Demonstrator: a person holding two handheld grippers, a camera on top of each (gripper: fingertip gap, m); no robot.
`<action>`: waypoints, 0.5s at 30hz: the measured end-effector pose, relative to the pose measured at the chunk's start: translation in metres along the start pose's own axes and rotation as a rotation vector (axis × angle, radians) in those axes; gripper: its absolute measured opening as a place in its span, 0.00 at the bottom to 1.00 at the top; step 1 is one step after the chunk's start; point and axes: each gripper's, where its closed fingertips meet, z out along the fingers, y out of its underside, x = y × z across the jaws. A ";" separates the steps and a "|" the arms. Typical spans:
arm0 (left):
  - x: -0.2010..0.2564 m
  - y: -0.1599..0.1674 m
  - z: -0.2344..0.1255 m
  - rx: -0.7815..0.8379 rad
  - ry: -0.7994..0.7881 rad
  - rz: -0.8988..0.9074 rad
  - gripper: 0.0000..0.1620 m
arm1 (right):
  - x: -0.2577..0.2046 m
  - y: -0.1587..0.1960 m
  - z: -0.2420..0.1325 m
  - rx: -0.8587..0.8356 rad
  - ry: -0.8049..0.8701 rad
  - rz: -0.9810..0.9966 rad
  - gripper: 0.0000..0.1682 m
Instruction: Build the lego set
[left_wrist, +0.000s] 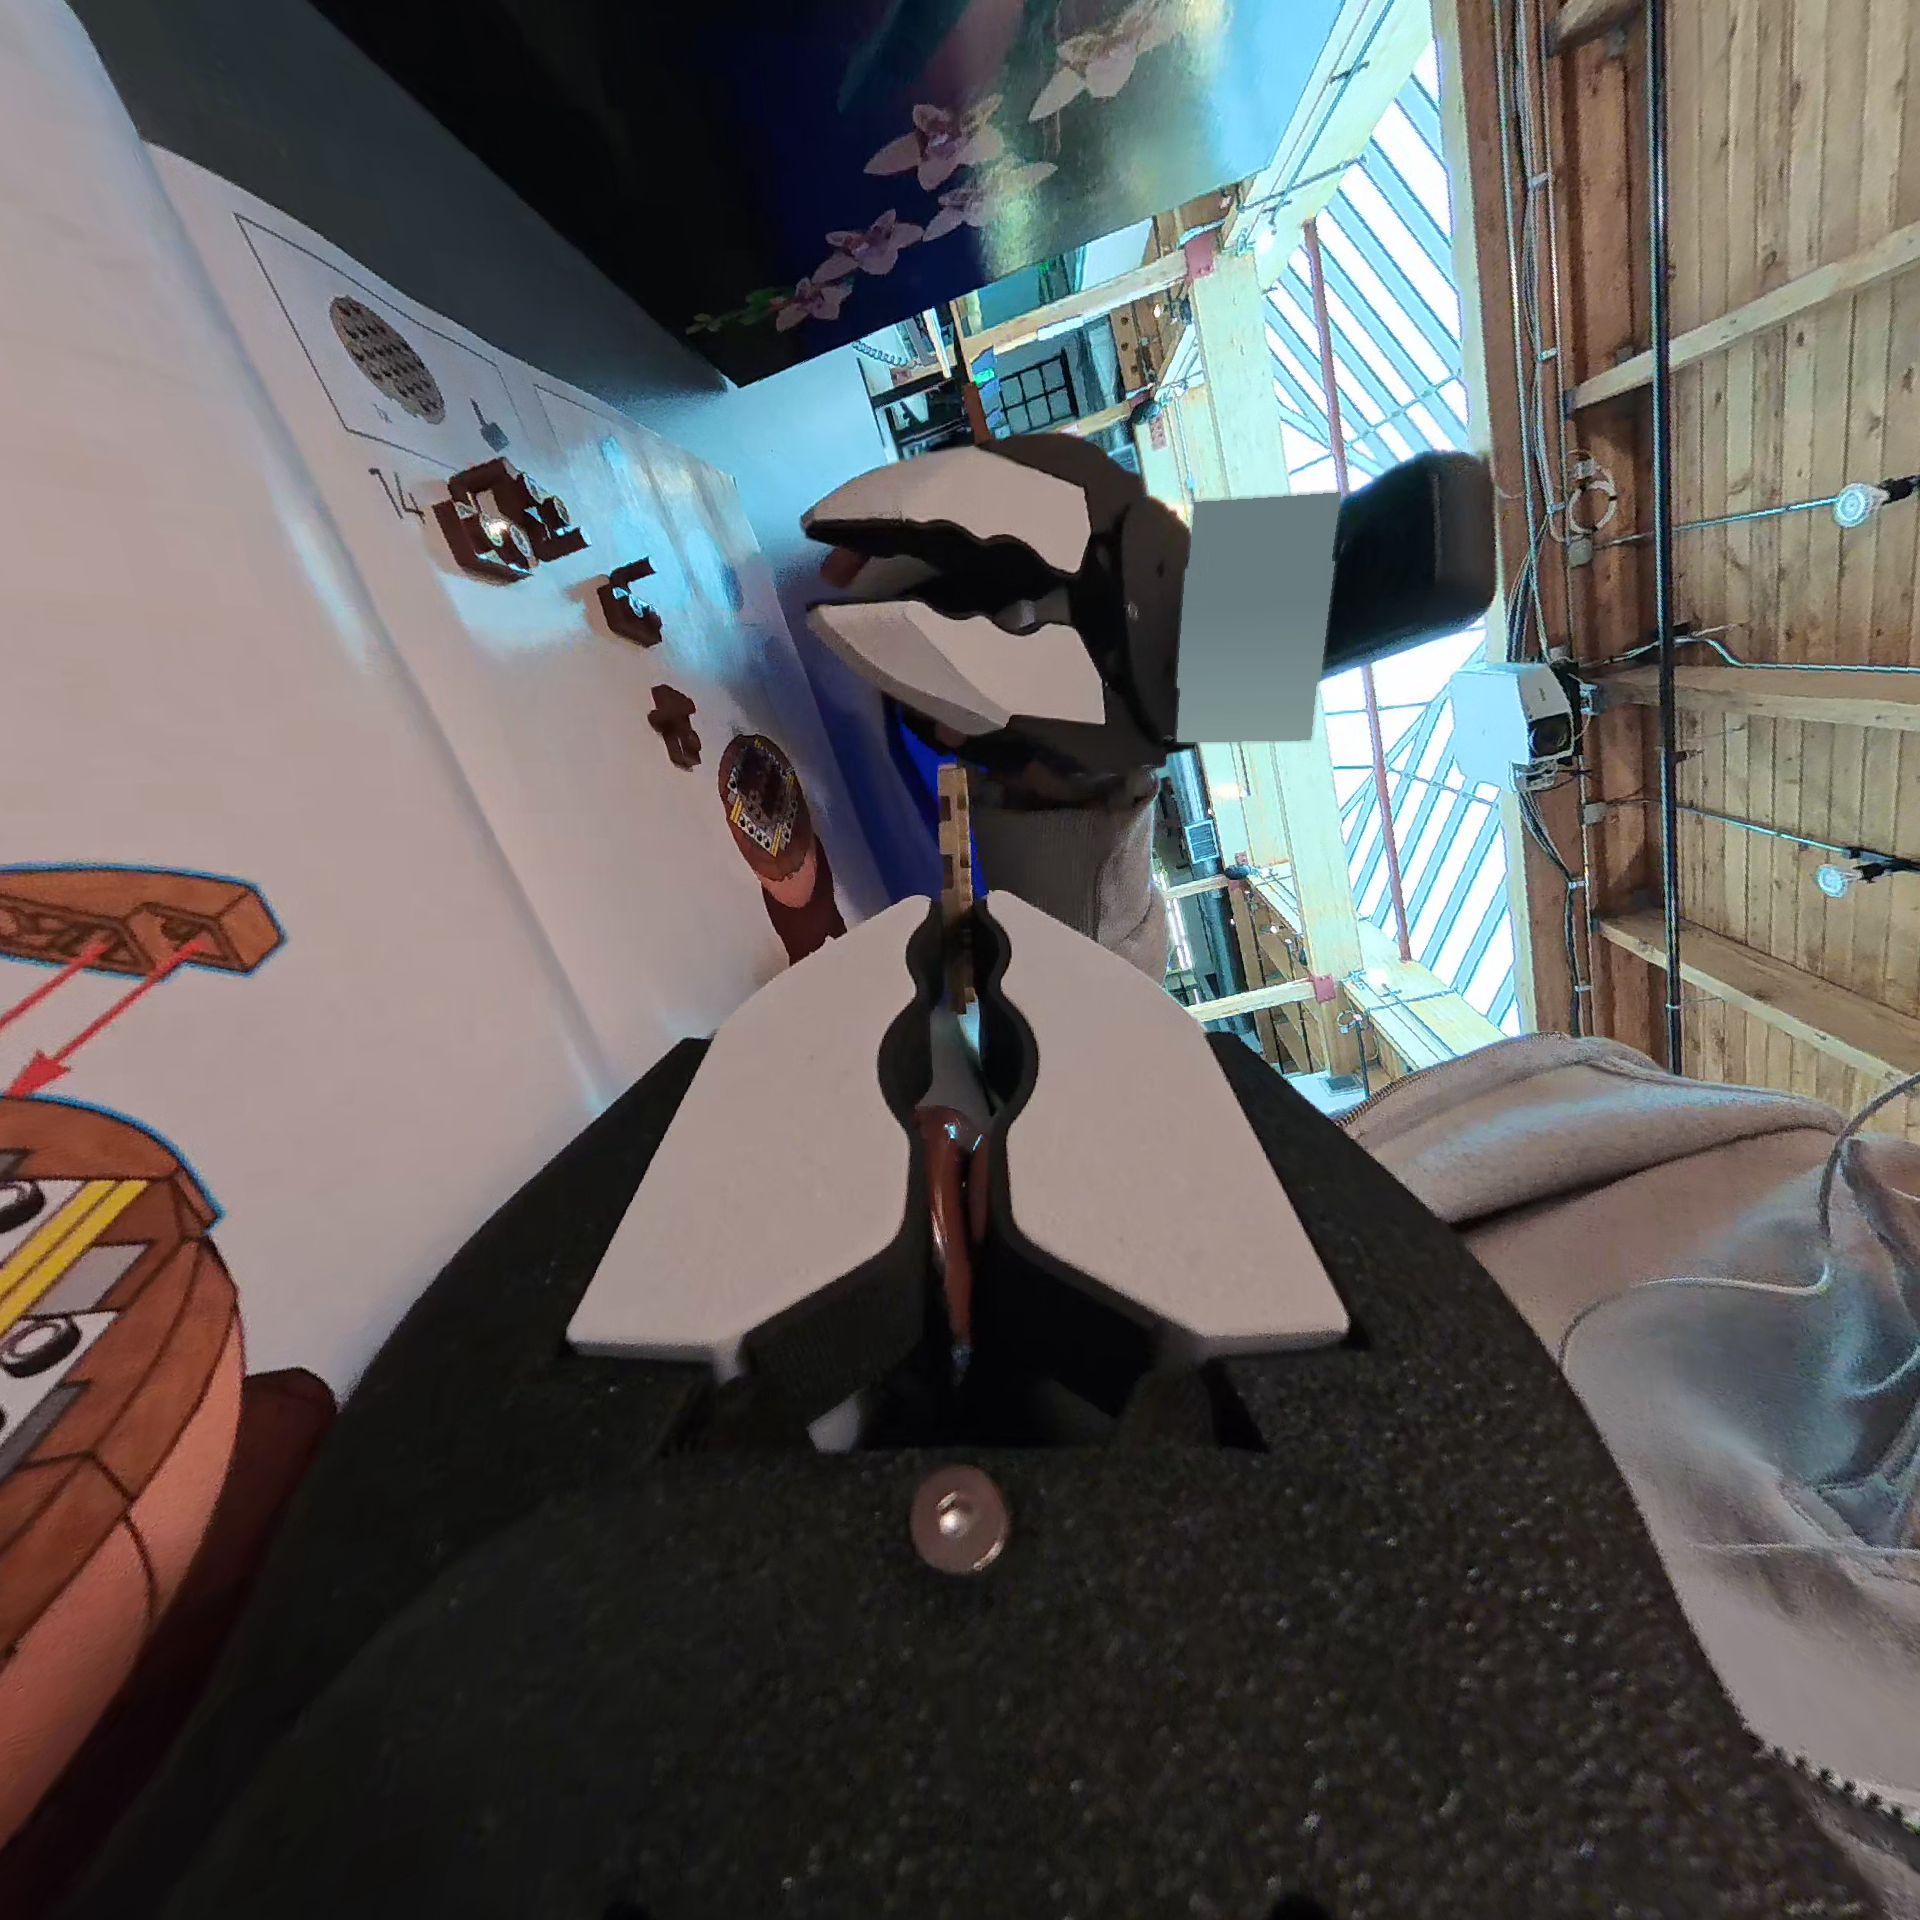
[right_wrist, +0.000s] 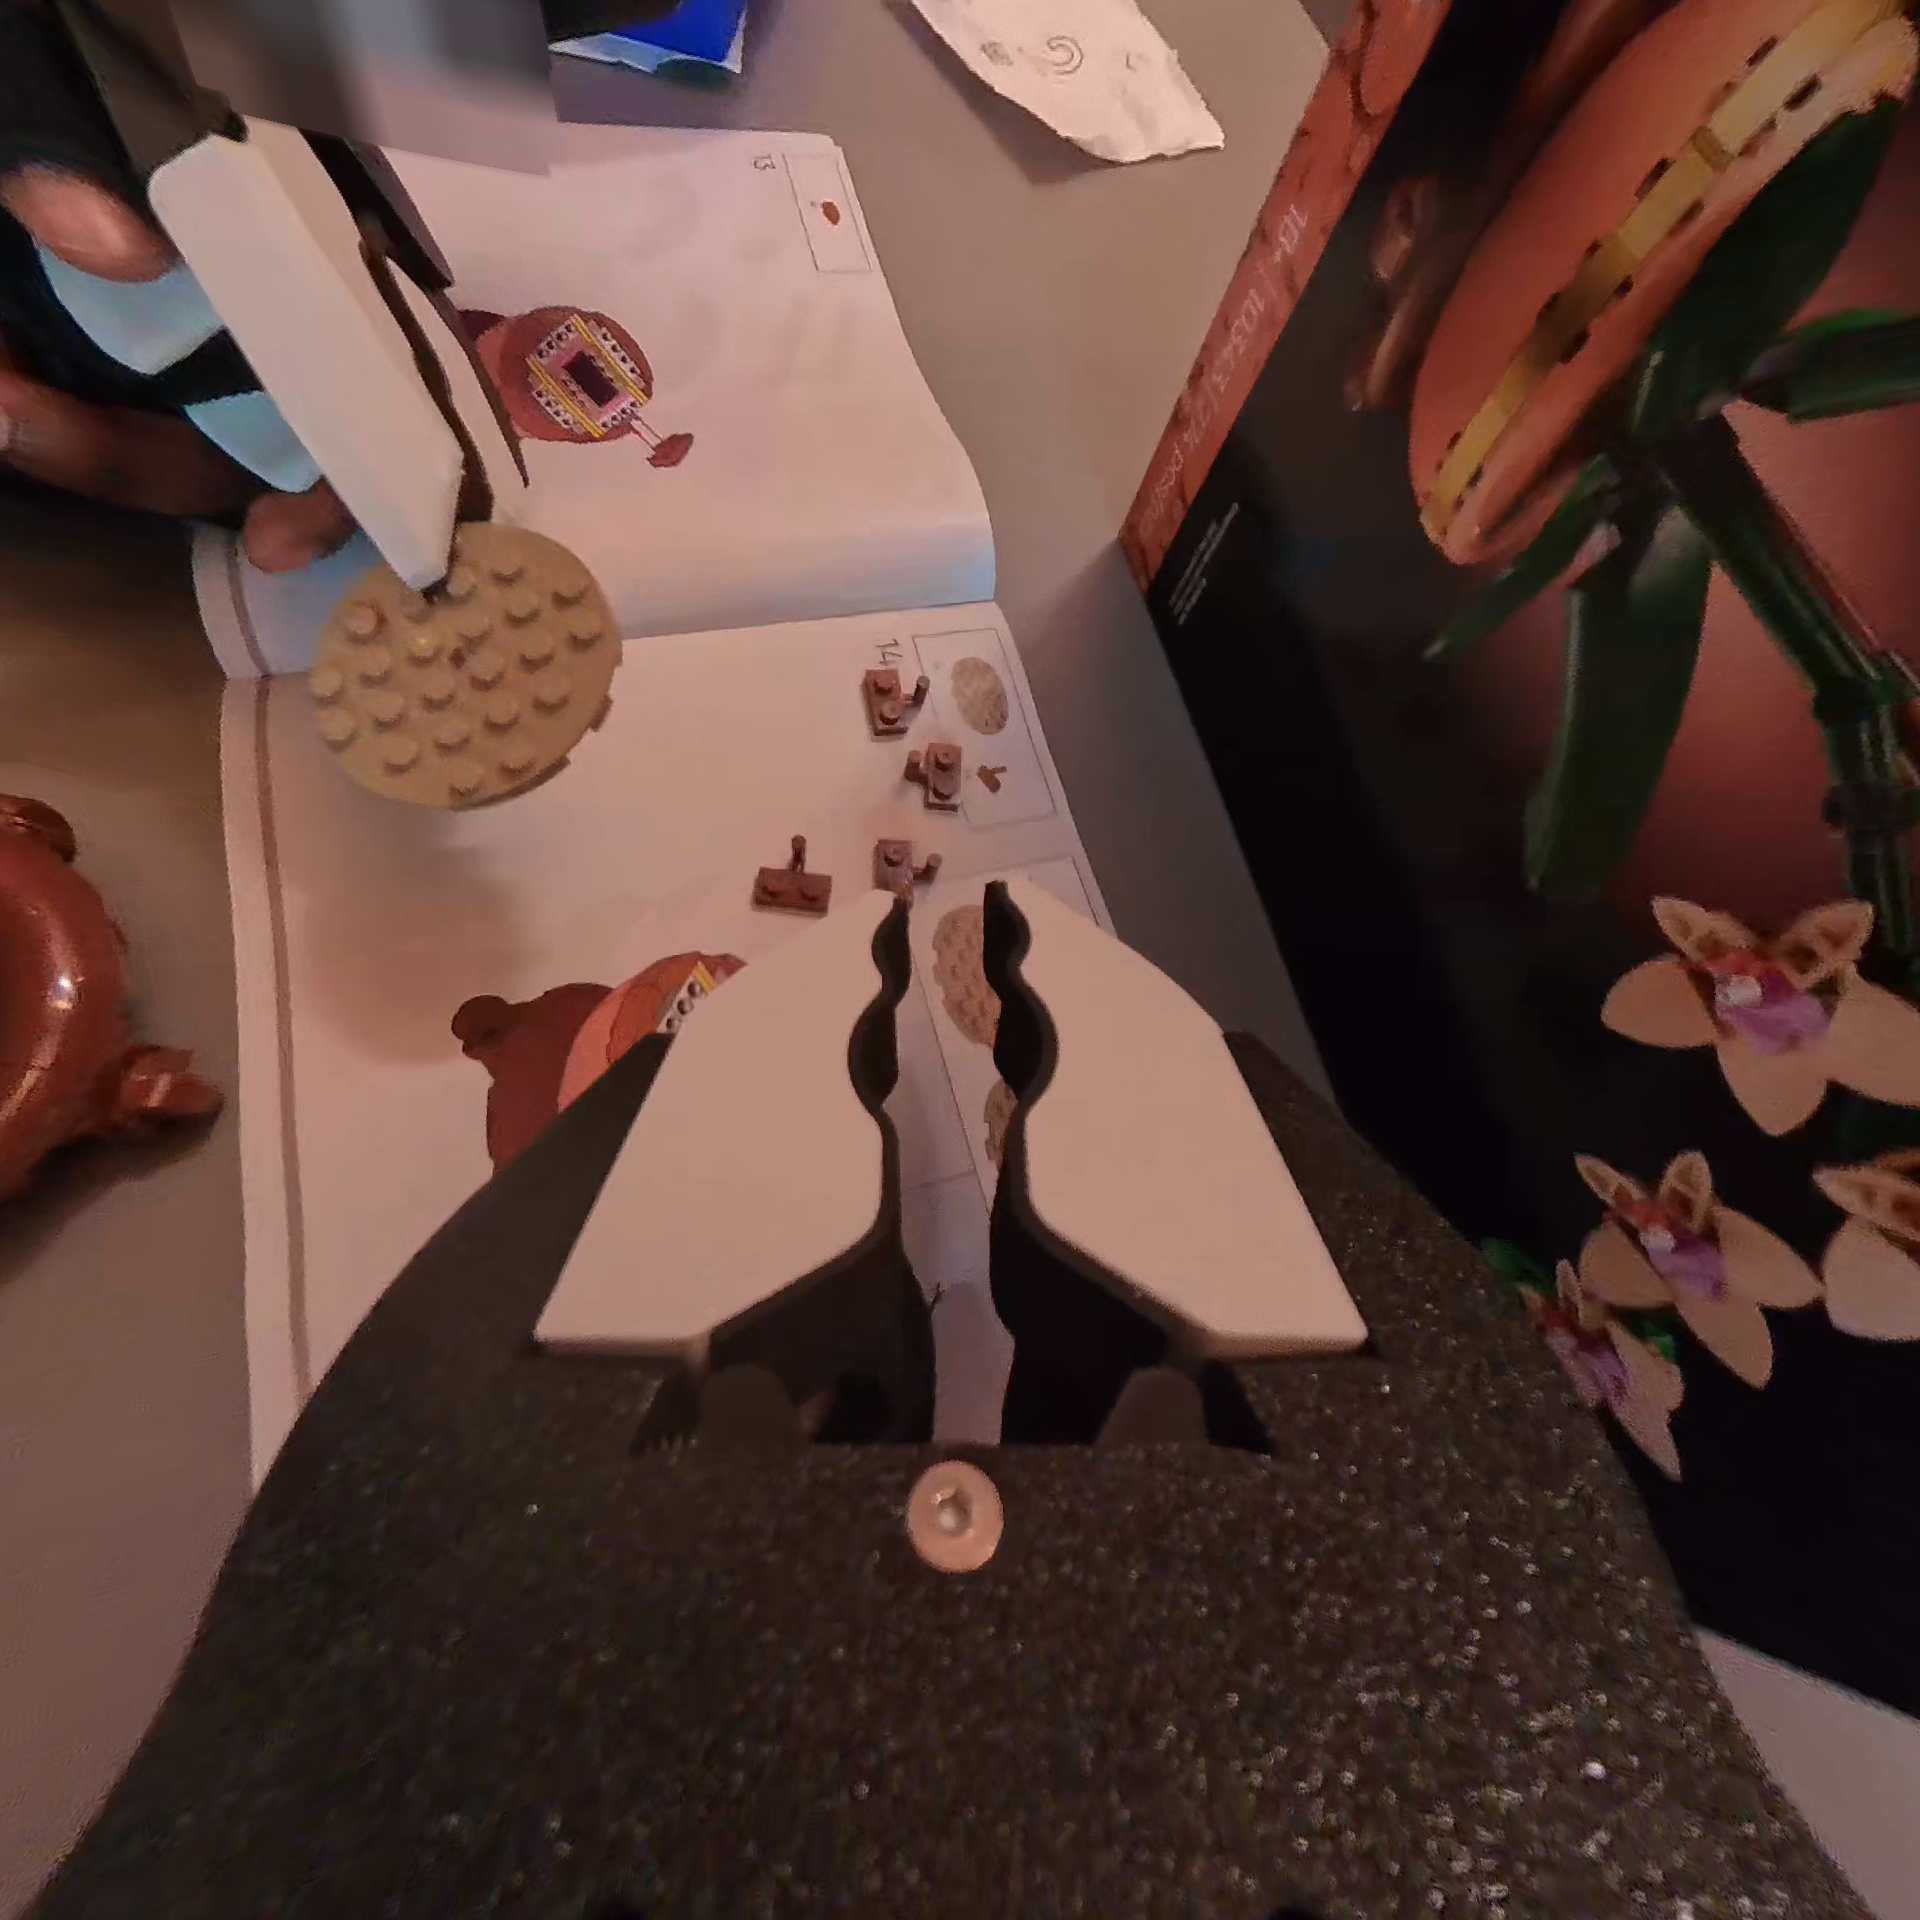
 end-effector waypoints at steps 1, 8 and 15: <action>0.000 0.000 0.000 0.002 0.004 -0.002 0.02 | 0.000 0.003 -0.003 -0.006 0.005 0.016 0.08; 0.001 -0.001 -0.001 0.002 0.025 -0.023 0.02 | -0.015 0.025 -0.007 -0.061 0.034 0.072 0.07; 0.002 -0.001 -0.001 0.001 0.029 -0.022 0.02 | -0.017 0.006 0.003 -0.025 0.043 0.104 0.06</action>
